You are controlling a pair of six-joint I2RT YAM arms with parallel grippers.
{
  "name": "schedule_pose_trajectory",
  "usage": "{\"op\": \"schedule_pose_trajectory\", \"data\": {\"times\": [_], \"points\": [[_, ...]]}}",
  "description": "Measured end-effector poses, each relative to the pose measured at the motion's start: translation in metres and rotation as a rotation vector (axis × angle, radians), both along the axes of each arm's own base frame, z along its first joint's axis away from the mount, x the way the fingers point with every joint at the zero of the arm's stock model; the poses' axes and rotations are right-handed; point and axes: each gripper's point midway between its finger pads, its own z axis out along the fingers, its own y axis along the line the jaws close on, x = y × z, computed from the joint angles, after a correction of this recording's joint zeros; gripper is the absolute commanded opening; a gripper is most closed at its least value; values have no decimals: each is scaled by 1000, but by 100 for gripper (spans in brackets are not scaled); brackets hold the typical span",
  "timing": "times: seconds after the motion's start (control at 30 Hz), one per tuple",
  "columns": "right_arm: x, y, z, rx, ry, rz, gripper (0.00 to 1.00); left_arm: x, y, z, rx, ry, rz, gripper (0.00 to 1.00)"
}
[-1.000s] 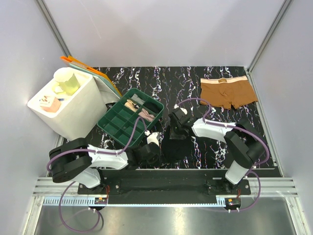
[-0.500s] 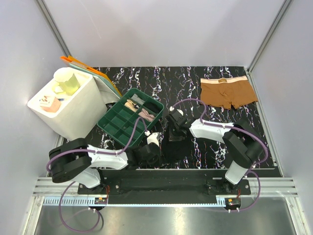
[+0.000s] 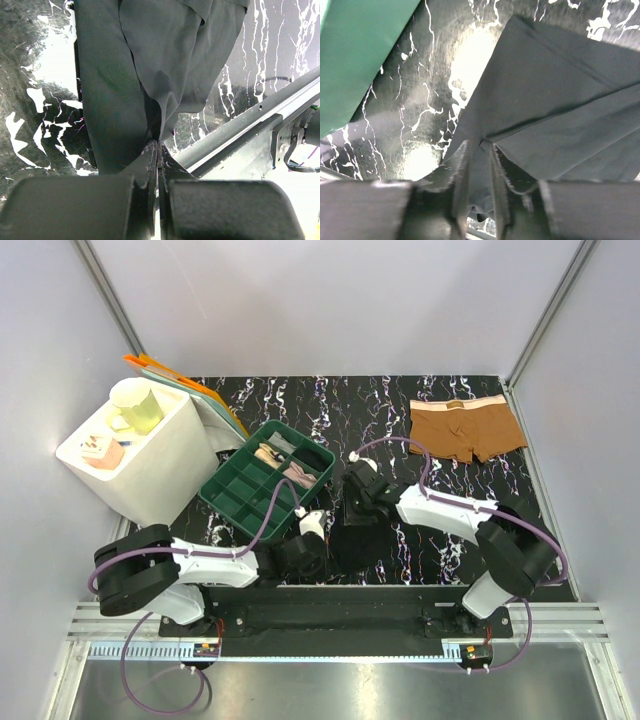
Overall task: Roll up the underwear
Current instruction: Fold the underwear at the center of the board.
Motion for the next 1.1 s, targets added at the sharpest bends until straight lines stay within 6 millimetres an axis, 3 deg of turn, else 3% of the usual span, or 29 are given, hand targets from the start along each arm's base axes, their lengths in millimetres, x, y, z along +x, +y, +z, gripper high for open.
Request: {"op": "schedule_pose_trajectory", "data": {"times": [0.2, 0.53, 0.87, 1.1], "points": [[-8, 0, -10, -22, 41, -10, 38, -2, -1, 0, 0, -1, -6, 0], [-11, -3, -36, -104, 116, -43, 37, -5, -2, 2, -4, -3, -15, 0], [-6, -3, -38, -135, 116, -56, 24, -4, -3, 6, -17, -10, -14, 0], [-4, -4, -39, -154, 112, -61, 9, -5, 0, 6, -18, -12, -14, 0]]}}
